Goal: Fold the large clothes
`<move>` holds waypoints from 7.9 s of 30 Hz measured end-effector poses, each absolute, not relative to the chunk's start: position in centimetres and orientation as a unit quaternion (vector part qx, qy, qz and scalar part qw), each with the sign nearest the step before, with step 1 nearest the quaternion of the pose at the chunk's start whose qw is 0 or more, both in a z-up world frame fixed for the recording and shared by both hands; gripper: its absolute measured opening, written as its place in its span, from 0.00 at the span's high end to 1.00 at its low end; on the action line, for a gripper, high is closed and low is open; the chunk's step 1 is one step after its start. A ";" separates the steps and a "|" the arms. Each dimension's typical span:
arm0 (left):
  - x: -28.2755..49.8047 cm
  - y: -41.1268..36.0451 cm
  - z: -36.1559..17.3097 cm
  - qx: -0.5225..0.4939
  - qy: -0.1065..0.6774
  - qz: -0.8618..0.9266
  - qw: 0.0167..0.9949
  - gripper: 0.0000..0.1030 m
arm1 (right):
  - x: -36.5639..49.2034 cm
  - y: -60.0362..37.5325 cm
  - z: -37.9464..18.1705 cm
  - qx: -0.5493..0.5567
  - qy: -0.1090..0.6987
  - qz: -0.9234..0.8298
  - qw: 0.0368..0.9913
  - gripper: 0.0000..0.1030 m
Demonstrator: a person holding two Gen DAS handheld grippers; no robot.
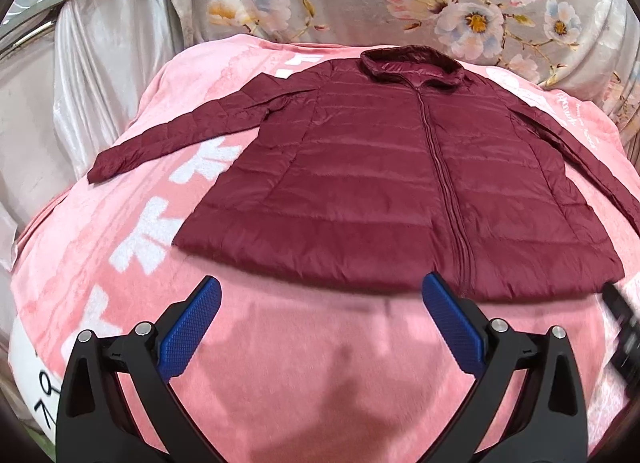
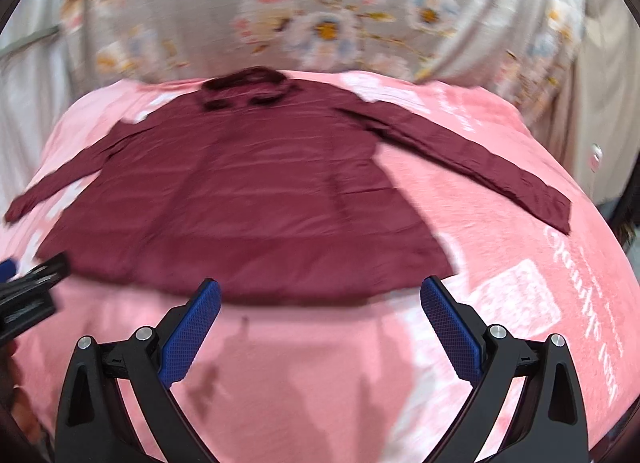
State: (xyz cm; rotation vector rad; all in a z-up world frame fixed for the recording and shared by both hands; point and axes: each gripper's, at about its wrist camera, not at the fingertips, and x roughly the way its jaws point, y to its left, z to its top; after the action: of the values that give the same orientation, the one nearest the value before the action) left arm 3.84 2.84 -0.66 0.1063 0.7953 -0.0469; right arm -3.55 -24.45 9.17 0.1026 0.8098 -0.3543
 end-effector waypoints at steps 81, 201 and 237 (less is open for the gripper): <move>31.3 5.7 -4.4 -0.185 0.502 -0.113 0.837 0.42 | 20.8 -33.6 4.2 0.208 0.413 -0.035 0.886 0.37; 27.4 -5.4 4.4 -0.126 0.387 -0.274 0.871 0.16 | 14.7 -23.7 3.0 0.116 0.395 -0.035 0.911 0.36; 35.3 12.5 -1.2 -0.375 0.432 -0.125 0.811 0.19 | 28.2 -33.1 10.3 0.097 0.354 -0.097 0.925 0.98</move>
State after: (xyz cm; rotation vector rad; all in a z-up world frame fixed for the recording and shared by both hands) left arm 35.28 12.54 -1.24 -0.8003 0.9234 -0.2672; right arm 28.19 -33.13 10.34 0.1988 0.7252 -0.1988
